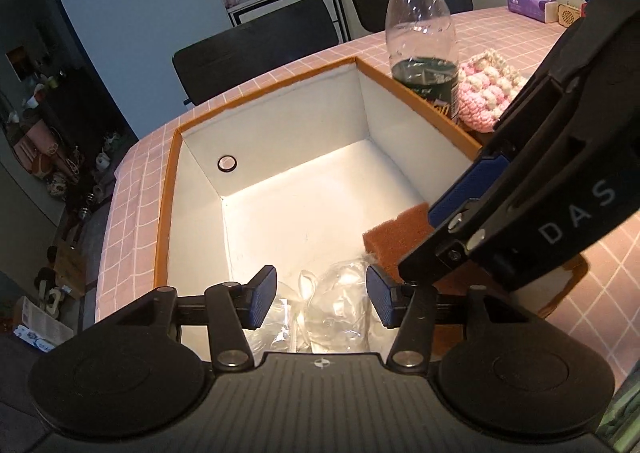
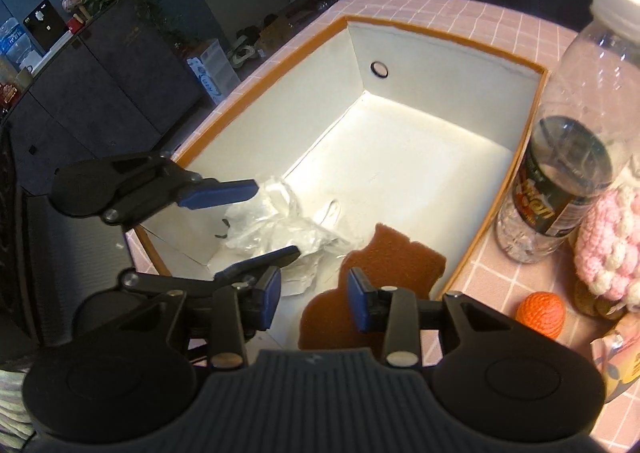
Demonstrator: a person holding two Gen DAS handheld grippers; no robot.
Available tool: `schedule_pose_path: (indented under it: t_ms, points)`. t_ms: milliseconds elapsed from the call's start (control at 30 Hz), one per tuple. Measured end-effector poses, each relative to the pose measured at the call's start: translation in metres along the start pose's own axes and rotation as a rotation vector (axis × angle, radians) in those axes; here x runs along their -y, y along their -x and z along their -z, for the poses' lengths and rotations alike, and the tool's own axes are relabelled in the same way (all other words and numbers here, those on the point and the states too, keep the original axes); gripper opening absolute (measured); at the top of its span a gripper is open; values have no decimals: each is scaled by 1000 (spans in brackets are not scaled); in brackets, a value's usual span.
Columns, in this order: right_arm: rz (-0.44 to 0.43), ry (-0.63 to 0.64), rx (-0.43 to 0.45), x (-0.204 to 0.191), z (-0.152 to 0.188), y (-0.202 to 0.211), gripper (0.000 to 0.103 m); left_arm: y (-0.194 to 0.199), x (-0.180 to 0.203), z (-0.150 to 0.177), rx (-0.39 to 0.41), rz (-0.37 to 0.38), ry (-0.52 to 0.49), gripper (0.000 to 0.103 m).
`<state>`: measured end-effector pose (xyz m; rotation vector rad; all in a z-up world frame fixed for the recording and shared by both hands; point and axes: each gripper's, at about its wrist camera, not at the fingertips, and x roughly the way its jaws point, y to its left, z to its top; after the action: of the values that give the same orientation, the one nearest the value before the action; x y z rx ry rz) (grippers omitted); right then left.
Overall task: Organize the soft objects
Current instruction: 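Carry the plastic bag and brown sponge into the white box and release both, then grasp the pink crocheted pouch with the left tool while the right grasps the yellow snack packet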
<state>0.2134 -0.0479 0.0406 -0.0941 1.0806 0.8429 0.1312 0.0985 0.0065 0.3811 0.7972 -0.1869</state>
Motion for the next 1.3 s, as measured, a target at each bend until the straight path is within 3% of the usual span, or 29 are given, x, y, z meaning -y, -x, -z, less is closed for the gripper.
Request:
schedule_pose_path:
  t_ms: [233,367,567,667,833,1000,1067,1300]
  points:
    - [4,49,88,0,9,44,41,25,11,-6,71,0,18,61]
    - [30,91,160,5,21,82,50,45,24,-14,141,21,3,61]
    - [112,84,272,34,44,140,61,65,47,-36,263,119,-7,61]
    - [170,38,295,59,57,155,61,60,67,-46,296,176,-35,61]
    - [237,-81,273,105,80,155,61,33,102,-59,299,221,-96,61]
    - [302,-201,225,149,96,136,65,-4,138,-75,271,187,-222,66]
    - [299,-289,198,172,99,126,74,-17,151,-79,252,163,-286,69]
    - [254,-544,99,226,98,83,79,-64,181,-99,176,98,-450,71]
